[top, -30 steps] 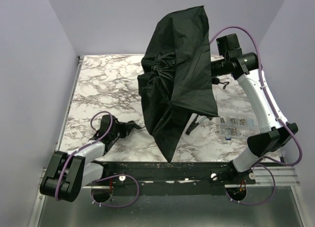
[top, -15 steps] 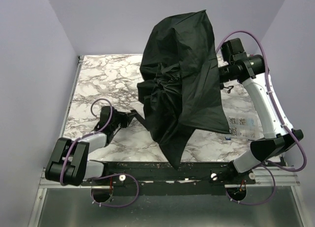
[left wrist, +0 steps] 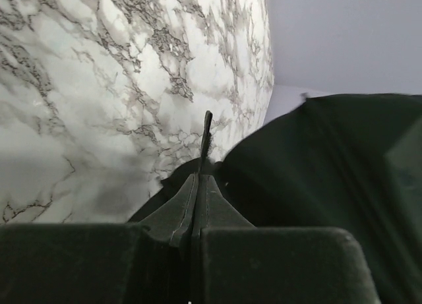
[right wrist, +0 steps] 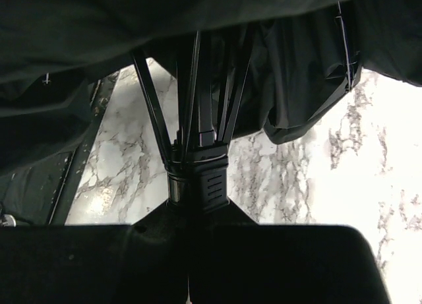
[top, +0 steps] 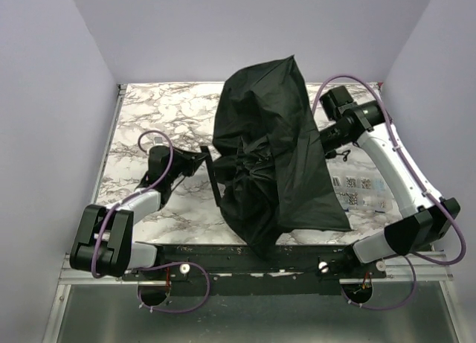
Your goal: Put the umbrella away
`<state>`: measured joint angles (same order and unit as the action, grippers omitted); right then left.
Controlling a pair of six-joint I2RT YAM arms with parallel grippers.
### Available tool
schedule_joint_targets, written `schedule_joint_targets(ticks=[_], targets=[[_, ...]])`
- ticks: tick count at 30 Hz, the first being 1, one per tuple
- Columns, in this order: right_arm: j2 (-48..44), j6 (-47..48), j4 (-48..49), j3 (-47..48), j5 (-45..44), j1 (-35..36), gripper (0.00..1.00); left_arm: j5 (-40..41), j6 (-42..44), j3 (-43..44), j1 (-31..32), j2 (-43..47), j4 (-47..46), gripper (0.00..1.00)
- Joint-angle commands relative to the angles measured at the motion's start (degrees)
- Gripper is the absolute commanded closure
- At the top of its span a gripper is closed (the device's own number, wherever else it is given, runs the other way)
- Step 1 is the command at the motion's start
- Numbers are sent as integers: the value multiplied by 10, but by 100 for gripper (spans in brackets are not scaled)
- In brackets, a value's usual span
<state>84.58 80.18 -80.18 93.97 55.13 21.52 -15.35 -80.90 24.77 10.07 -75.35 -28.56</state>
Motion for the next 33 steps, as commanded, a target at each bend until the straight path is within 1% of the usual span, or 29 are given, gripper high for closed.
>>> schedule_joint_targets(ticks=[1,5,10,14,18,20,22,27,31,33], targets=[[-27,46,-11,-24,29,15,100,-28,35,24,-5,-14,5,100],[-32,50,-11,-40,37,42,100,-43,31,33,-5,-41,-13,100],[-30,51,-11,-81,48,62,100,-65,33,53,-5,-66,-23,100],[-21,38,1,-119,7,68,100,-82,32,55,-6,-67,-58,100],[-27,3,35,-164,-19,69,100,-95,30,51,-11,-64,-97,100],[-31,1,42,-182,-29,70,100,-98,30,50,-14,-63,-106,100],[-31,12,35,-194,-28,76,100,-98,34,59,-14,-66,-102,100],[-29,29,20,-189,-23,122,100,-104,47,108,-13,-93,-60,100],[-38,20,23,-162,-9,123,100,-88,65,125,-13,-102,-18,100],[-33,25,19,-173,2,127,100,-93,66,128,-13,-111,-26,100]])
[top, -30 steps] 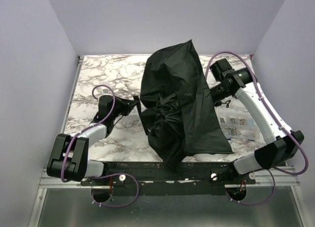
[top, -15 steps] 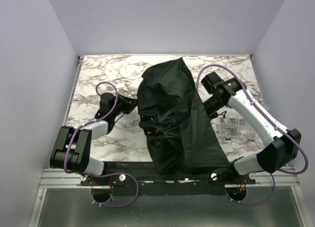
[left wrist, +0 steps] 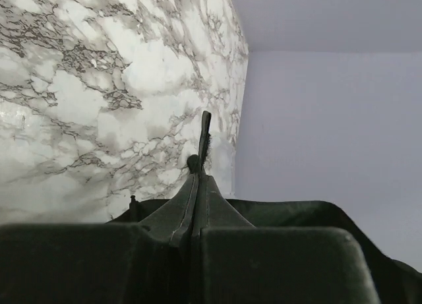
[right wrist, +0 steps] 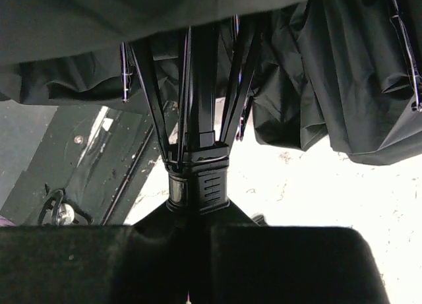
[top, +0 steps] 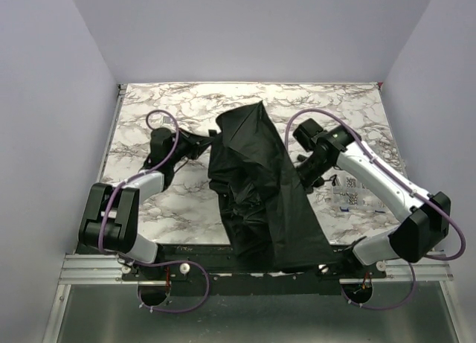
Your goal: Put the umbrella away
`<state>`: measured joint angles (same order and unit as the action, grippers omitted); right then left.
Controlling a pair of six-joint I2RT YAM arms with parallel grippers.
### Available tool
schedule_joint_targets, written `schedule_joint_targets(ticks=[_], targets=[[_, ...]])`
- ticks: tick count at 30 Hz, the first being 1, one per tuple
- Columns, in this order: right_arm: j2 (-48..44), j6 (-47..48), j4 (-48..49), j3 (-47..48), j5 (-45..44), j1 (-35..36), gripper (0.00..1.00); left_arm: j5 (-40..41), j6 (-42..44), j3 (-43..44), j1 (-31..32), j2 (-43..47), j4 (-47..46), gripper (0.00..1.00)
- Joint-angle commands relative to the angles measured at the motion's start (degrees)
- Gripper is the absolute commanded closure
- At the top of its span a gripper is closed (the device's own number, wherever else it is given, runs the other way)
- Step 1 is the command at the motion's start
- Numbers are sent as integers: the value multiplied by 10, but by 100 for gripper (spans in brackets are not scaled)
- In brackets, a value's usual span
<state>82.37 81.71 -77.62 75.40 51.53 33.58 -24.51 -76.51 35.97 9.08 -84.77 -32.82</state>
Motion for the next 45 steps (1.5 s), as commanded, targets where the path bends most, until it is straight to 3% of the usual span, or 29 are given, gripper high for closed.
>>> schedule_joint_targets(ticks=[1,5,16,23,28,32,37,41,45], targets=[[-6,11,-4,2,34,11,100,-7,18,16,-2,-22,3,100],[25,20,7,-57,27,19,100,-28,16,27,6,-33,-26,100],[45,-162,213,-91,-115,48,100,-80,26,67,38,-58,-57,100],[77,-156,216,-20,-191,49,100,-94,15,114,38,-79,-88,100],[117,-118,231,35,-256,47,100,-94,68,196,38,-97,-19,100],[159,-102,250,49,-214,47,100,-85,129,244,33,-119,63,100],[226,-92,286,-6,-213,38,100,-79,144,215,14,-121,49,100],[287,-85,225,22,-129,12,100,-85,175,213,3,-137,59,100],[343,-75,168,58,-103,3,100,-96,211,221,3,-154,42,100]])
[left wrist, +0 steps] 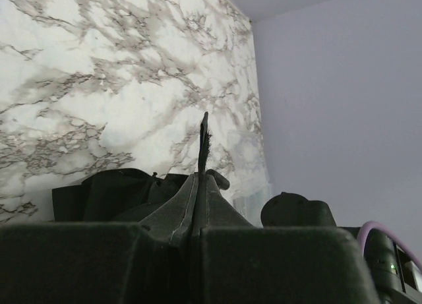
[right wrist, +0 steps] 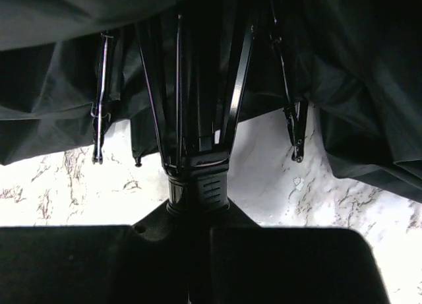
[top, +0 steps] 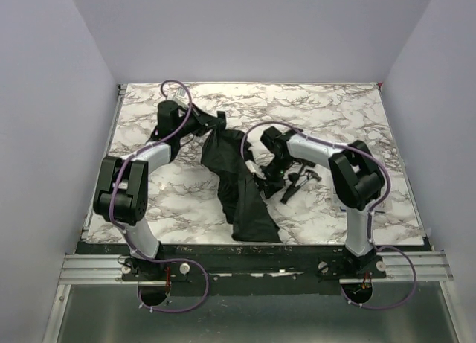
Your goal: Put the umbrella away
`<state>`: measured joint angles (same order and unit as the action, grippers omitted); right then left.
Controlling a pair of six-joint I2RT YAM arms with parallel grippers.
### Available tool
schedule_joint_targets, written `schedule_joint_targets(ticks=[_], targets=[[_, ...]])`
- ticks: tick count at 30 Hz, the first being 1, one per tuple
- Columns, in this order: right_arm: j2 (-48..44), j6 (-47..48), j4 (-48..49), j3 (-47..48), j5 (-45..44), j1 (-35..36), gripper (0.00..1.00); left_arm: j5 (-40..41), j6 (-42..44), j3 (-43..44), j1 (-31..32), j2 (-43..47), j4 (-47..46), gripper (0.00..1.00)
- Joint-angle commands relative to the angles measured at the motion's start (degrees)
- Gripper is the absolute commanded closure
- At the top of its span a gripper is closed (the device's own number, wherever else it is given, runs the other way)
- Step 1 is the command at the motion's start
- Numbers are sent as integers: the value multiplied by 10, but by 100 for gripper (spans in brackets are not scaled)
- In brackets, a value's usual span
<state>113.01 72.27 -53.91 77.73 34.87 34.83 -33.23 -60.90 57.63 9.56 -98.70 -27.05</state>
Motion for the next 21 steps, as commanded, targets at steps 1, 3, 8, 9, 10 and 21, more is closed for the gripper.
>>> schedule_joint_targets(ticks=[1,3,8,9,10,21], targets=[[48,17,-80,39,73,-9,100,-15,60,7,-2,-19,-22,100],[81,-8,-102,65,86,-9,100,-27,71,15,-2,-25,-24,100],[110,-53,-123,90,113,-18,100,-22,142,9,-1,-10,-5,100],[110,-67,-120,87,112,-18,100,-19,153,9,-1,-8,1,100],[108,-76,-122,85,114,-18,100,-17,167,10,-1,-5,1,100],[202,-113,-266,183,178,-44,100,-68,349,-21,19,61,-78,100]])
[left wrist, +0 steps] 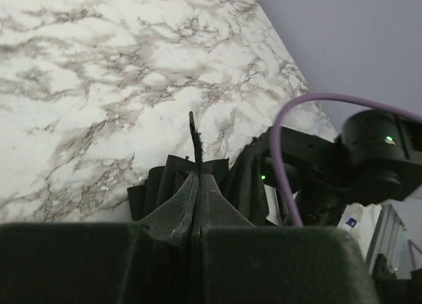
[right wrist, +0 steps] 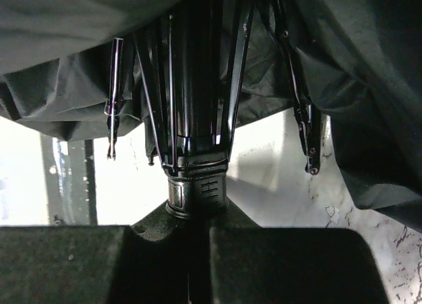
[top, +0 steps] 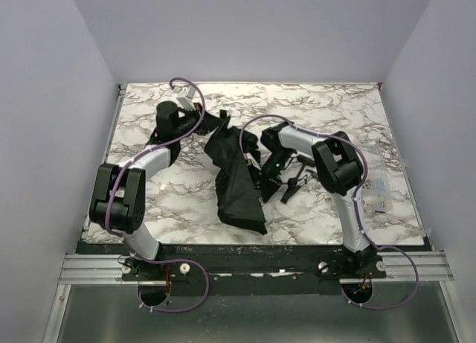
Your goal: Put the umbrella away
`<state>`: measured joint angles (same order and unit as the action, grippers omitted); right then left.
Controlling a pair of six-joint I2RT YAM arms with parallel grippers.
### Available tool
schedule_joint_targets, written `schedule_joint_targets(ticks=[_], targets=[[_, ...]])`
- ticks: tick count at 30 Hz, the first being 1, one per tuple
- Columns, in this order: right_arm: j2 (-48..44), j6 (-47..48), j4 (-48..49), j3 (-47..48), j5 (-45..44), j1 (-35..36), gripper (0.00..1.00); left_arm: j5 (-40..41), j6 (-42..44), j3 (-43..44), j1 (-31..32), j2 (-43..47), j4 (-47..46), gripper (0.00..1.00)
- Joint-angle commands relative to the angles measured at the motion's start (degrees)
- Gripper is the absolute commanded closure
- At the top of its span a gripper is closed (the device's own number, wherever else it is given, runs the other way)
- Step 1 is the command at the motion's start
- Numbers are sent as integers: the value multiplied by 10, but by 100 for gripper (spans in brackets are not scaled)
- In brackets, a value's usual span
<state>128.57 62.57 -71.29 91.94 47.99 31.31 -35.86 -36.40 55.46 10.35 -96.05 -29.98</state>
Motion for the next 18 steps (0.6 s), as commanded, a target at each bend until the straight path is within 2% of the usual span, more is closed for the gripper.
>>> schedule_joint_targets(ticks=[1,6,14,18], targets=[[57,-19,-101,52,54,-12,100,-43,117,3,12,34,-43,100],[83,-44,-101,84,71,-39,100,-51,182,24,22,24,19,100],[102,-64,-101,106,67,-51,100,-45,192,66,34,-1,42,100],[109,-59,-101,122,67,-61,100,-64,240,96,47,-3,90,100]])
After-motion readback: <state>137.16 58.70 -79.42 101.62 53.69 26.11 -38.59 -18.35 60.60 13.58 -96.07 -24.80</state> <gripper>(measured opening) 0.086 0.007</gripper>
